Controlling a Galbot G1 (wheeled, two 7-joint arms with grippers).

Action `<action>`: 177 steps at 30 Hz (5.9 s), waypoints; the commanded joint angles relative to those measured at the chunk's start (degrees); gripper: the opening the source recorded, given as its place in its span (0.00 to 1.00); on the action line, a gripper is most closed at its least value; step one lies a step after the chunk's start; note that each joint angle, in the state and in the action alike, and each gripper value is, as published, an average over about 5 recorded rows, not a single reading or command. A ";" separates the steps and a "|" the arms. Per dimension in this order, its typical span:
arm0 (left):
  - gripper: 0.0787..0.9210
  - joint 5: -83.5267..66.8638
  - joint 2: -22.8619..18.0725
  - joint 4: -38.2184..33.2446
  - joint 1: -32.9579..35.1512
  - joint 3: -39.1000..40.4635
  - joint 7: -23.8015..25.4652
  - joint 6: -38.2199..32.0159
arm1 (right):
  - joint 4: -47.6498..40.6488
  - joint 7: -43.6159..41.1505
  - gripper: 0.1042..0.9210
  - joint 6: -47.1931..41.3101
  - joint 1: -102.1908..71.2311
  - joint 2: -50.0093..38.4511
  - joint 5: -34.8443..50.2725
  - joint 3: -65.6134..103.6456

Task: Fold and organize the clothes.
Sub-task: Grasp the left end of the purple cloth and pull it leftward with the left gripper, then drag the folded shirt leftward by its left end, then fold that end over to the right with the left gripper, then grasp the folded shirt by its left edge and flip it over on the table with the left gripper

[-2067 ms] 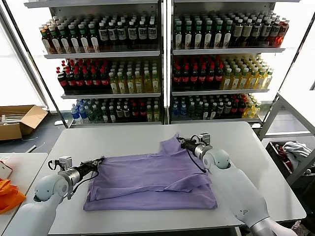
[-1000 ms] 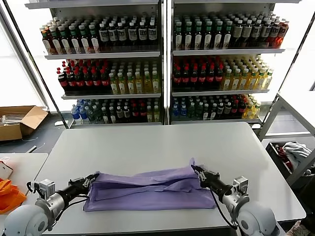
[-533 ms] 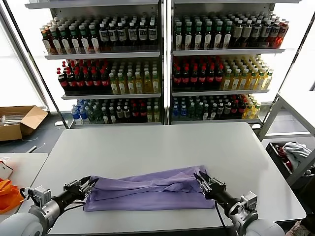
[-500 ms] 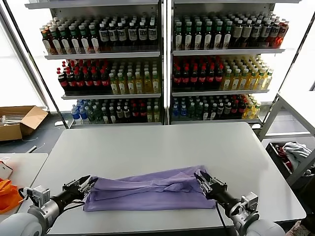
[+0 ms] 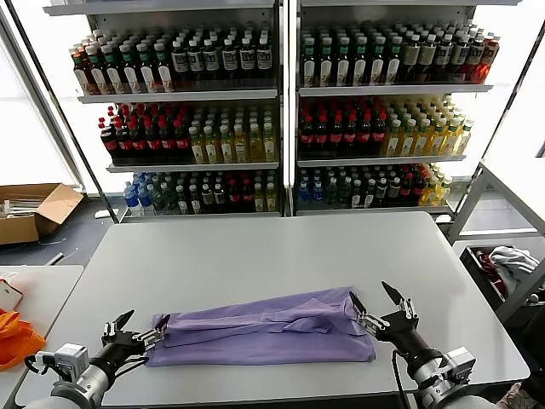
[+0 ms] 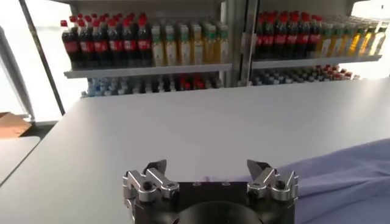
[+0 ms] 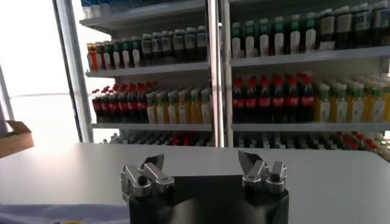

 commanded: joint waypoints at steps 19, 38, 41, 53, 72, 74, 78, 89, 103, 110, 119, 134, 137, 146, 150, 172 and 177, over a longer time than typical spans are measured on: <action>0.88 -2.37 -12.24 4.80 -4.83 16.49 -27.18 -1.26 | 4.43 -1.71 0.88 3.99 -5.76 4.69 -3.73 1.38; 0.39 -1.79 -12.93 5.56 -3.65 12.93 -19.96 -4.64 | 3.73 -0.95 0.88 3.36 -3.70 4.83 -2.55 1.60; 0.29 -1.85 -12.11 5.48 -3.96 10.27 -16.25 -5.54 | 2.77 -1.09 0.88 3.31 -3.32 5.22 -1.59 2.54; 0.03 -5.68 1.36 11.62 -8.79 -17.02 5.42 -4.00 | 1.35 -1.69 0.88 4.26 -4.23 5.55 0.69 5.55; 0.03 -3.01 1.23 -5.45 -8.39 1.27 2.86 -1.69 | 2.95 -1.80 0.88 4.93 -6.49 7.41 -0.29 5.88; 0.03 -1.28 0.28 -5.56 -8.80 7.89 1.48 -2.15 | 3.07 -1.87 0.88 5.03 -6.88 7.66 -0.42 6.01; 0.03 3.80 -1.73 -2.67 -10.72 17.79 0.90 -3.34 | 3.40 -1.96 0.88 5.06 -7.22 8.16 -0.91 6.08; 0.03 8.21 -2.44 5.88 -13.98 27.37 1.01 -3.98 | 3.27 -2.38 0.88 5.32 -7.96 9.61 -2.40 5.10; 0.06 10.48 -6.75 7.44 -15.84 31.12 -6.13 -1.86 | 1.70 -2.10 0.88 5.88 -6.49 10.73 -4.51 1.91; 0.30 8.31 -6.16 1.34 -14.67 27.86 -8.42 -3.80 | 1.47 -1.92 0.88 5.71 -5.54 10.55 -4.30 1.63; 0.61 -3.35 -2.55 -6.78 -13.94 15.90 -13.19 -5.02 | 1.33 -1.66 0.88 5.39 -4.46 10.64 -3.81 1.31; 0.88 -2.32 -3.68 9.55 -12.23 8.32 -8.60 0.21 | -0.03 -1.69 0.88 5.93 -5.06 11.32 -5.15 -0.37; 0.88 -1.82 -5.26 11.65 -13.04 8.97 -8.80 0.54 | -0.25 -1.68 0.88 6.00 -5.10 11.09 -5.56 -0.37; 0.88 -2.57 -6.72 14.35 -13.82 9.37 -8.66 0.34 | -1.08 -1.70 0.88 6.07 -4.30 10.27 -5.22 -0.15; 0.88 -3.29 -7.39 15.02 -13.32 10.04 -7.39 0.00 | -1.26 -1.65 0.88 6.01 -3.50 10.15 -5.08 -0.46; 0.34 -6.50 -12.25 15.05 -12.37 8.58 -4.15 -5.25 | -1.28 -2.21 0.88 6.70 -3.49 9.21 -1.50 2.43; 0.17 -9.66 -11.68 11.42 -10.99 1.43 -4.85 -6.15 | -1.70 -2.22 0.88 6.78 -3.13 8.73 -0.15 3.51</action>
